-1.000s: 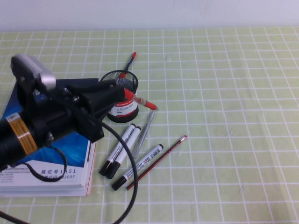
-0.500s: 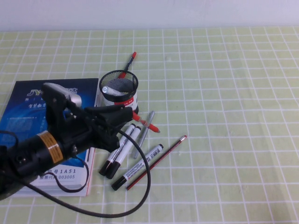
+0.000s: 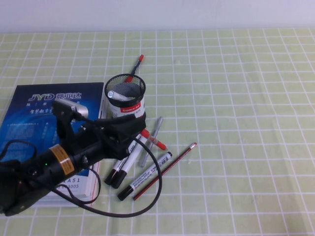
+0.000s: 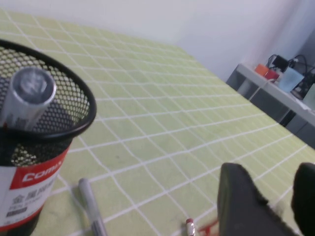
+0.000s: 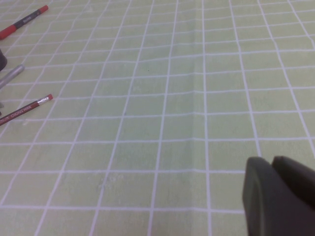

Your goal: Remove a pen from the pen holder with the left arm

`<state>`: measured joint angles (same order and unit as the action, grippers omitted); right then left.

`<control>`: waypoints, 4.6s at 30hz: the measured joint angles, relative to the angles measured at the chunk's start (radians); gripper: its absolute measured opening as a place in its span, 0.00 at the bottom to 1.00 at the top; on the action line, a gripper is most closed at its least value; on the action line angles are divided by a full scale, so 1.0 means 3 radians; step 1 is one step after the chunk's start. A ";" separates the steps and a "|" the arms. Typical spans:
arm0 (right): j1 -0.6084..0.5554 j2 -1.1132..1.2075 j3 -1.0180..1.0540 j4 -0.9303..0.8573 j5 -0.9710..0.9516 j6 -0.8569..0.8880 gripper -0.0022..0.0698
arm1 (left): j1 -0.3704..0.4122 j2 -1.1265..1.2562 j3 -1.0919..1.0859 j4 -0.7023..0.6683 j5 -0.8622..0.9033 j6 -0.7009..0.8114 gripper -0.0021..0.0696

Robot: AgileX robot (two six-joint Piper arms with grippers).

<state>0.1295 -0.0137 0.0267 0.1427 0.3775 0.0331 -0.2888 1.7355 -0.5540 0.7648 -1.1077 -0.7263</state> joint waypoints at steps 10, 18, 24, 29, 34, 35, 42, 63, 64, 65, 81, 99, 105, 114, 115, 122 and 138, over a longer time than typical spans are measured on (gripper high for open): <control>0.0000 0.0000 0.0000 0.0000 0.0000 0.0000 0.01 | 0.0000 0.0005 0.0000 0.0139 -0.0088 -0.0138 0.45; 0.0000 0.0000 0.0000 0.0000 0.0000 0.0000 0.01 | 0.0000 -0.0314 0.0000 0.0363 -0.0088 -0.0202 0.08; 0.0000 0.0000 0.0000 0.0000 0.0000 0.0000 0.01 | 0.0000 -0.0829 0.0000 0.0477 -0.0093 -0.0424 0.03; 0.0000 0.0000 0.0000 0.0000 0.0000 0.0000 0.01 | 0.0000 -0.1289 0.0000 0.0511 -0.0101 -0.0453 0.03; 0.0000 0.0000 0.0000 0.0000 0.0000 0.0000 0.01 | 0.0000 -0.1497 0.0000 0.0381 -0.0158 -0.0466 0.03; 0.0000 0.0000 0.0000 0.0000 0.0000 0.0000 0.01 | 0.0000 -0.1513 0.0000 0.0364 -0.0163 -0.0482 0.03; 0.0000 0.0000 0.0000 0.0000 0.0000 0.0000 0.01 | -0.0002 -0.1520 0.0005 0.0049 -0.0130 -0.0599 0.03; 0.0000 0.0000 0.0000 0.0000 0.0000 0.0000 0.01 | 0.0650 -0.3820 0.0800 -0.0813 0.2936 -0.0495 0.03; 0.0000 0.0000 0.0000 0.0000 0.0000 0.0000 0.01 | 0.0682 -0.3907 0.0843 -0.0819 0.2936 -0.0493 0.03; 0.0000 0.0000 0.0000 0.0000 0.0000 0.0000 0.01 | 0.0704 -0.3997 0.0886 -0.0819 0.2943 -0.0497 0.03; 0.0000 0.0000 0.0000 0.0000 0.0000 0.0000 0.01 | 0.0737 -0.4757 0.1299 -0.2168 0.3222 0.1086 0.03; 0.0000 0.0000 0.0000 0.0000 0.0000 0.0000 0.01 | 0.0737 -0.5702 0.1926 -0.2430 0.4603 0.2634 0.03; 0.0000 0.0000 0.0000 0.0000 0.0000 0.0000 0.01 | 0.0737 -0.5762 0.1926 -0.2415 0.4888 0.2634 0.03; 0.0000 0.0000 0.0000 0.0000 0.0000 0.0000 0.01 | 0.0737 -0.5767 0.1926 -0.2405 0.4907 0.2634 0.03; 0.0000 0.0000 0.0000 0.0000 0.0000 0.0000 0.01 | 0.0737 -0.5767 0.1926 -0.2402 0.4907 0.2634 0.03; 0.0000 0.0000 0.0000 0.0000 0.0000 0.0000 0.01 | 0.0737 -0.5767 0.1926 -0.2402 0.4907 0.2641 0.03; 0.0000 0.0000 0.0000 0.0000 0.0000 0.0000 0.01 | 0.0737 -0.5767 0.1926 -0.2395 0.4910 0.2657 0.03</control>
<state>0.1295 -0.0137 0.0267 0.1427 0.3775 0.0331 -0.0676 0.0055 0.0238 0.0464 0.3652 0.0710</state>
